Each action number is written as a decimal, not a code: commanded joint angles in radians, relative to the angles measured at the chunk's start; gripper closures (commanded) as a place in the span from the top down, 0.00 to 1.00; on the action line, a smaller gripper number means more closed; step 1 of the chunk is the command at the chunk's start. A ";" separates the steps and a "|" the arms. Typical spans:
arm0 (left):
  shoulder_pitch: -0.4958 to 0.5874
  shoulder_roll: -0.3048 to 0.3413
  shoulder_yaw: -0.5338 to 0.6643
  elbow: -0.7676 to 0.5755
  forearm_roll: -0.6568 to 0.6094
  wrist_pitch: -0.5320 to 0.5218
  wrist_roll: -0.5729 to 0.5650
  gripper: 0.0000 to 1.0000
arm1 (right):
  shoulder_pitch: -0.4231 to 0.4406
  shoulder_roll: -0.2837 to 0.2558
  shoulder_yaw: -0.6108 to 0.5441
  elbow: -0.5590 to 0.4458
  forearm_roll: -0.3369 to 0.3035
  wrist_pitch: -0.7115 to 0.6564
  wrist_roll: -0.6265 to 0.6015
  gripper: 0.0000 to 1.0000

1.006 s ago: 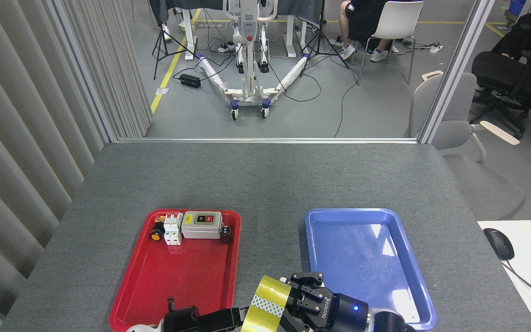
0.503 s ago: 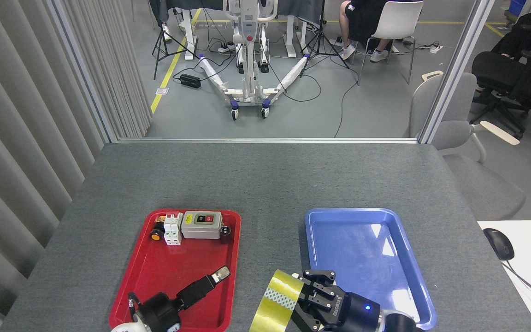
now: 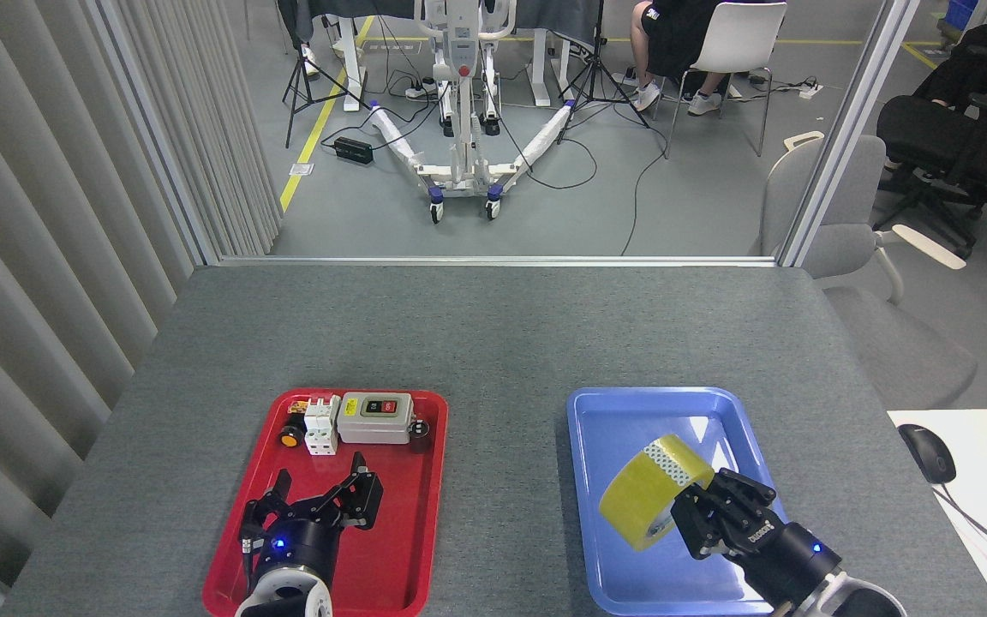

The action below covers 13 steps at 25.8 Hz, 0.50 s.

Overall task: Place and move tape with both arms
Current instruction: 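Lower the tape into the blue tray with the right gripper and release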

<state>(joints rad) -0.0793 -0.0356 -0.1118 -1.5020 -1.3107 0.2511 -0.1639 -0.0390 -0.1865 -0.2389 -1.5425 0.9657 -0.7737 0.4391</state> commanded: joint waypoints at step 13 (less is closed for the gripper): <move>0.027 0.008 -0.008 0.011 -0.024 -0.076 0.438 1.00 | -0.332 -0.225 0.366 0.311 0.019 0.768 0.288 0.29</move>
<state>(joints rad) -0.0524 -0.0280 -0.1211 -1.4926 -1.3295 0.2048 0.2602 -0.3297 -0.3641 0.0171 -1.2745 0.9923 -0.1071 0.6693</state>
